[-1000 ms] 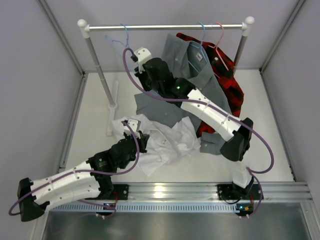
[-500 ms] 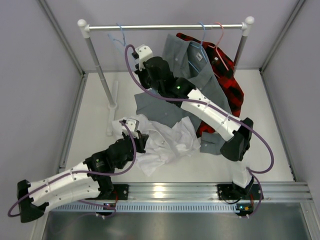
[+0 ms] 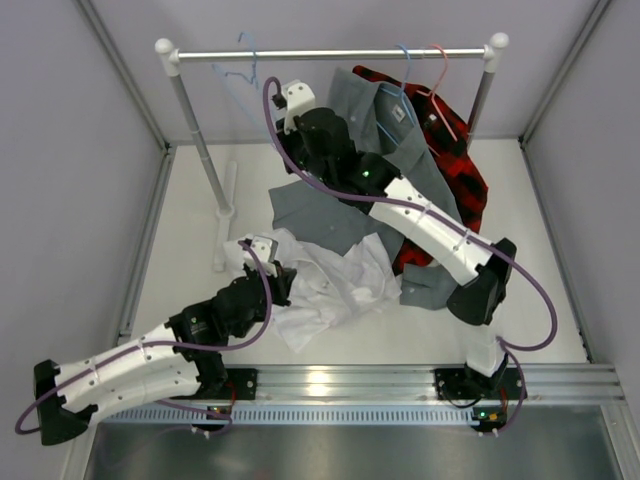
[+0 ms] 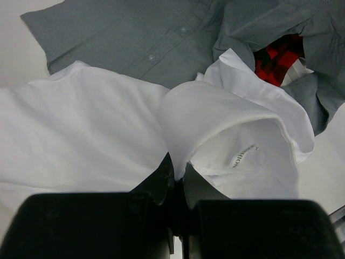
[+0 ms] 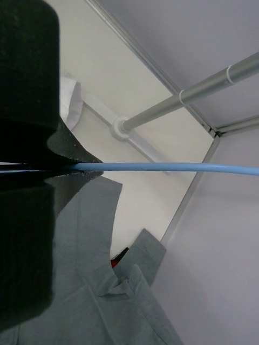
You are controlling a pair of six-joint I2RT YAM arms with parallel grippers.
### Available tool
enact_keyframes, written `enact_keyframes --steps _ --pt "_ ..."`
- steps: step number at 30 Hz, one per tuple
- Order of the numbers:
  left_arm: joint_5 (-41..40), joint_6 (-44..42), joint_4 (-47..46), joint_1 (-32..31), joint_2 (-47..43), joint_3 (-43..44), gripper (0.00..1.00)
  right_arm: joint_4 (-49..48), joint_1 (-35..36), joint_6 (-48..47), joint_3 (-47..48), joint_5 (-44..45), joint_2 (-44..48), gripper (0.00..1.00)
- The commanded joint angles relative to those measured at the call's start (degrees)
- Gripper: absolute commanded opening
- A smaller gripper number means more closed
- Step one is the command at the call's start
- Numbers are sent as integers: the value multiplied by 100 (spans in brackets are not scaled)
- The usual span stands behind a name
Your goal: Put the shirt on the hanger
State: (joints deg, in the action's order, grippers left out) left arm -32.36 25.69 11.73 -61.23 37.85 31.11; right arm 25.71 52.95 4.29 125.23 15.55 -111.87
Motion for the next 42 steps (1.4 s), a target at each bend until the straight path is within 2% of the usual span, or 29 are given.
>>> enact_keyframes --steps 1,9,17,24,30,31,33,34,37,42 --pt "-51 111 23 -12 -102 316 0 -480 -92 89 89 9 386 0" --pt "-279 199 225 -12 -23 430 0 -497 -109 63 63 -43 579 0" --pt "-534 366 462 -12 276 659 0 -480 -109 71 -1044 -245 1571 0" --pt "-658 551 164 -3 618 642 0 521 -118 98 -1325 -474 2046 0" --pt "-334 577 67 357 1154 949 0 952 -118 431 -3414 -860 3740 0" --pt "-254 560 -12 488 1320 967 0 1014 -118 606 -4096 -913 4335 0" --pt "113 568 -74 690 1532 1072 0 1058 -109 774 -4785 -1176 4997 0" --pt "298 577 -83 979 1759 1116 0 1050 -101 975 -5406 -1308 5661 0" --pt "1020 603 -258 1472 2094 1239 0 1312 -101 1222 -6218 -1511 6770 0" --pt "1442 595 -487 1763 2727 1520 0 2058 -101 1363 -6643 -1976 7768 0"
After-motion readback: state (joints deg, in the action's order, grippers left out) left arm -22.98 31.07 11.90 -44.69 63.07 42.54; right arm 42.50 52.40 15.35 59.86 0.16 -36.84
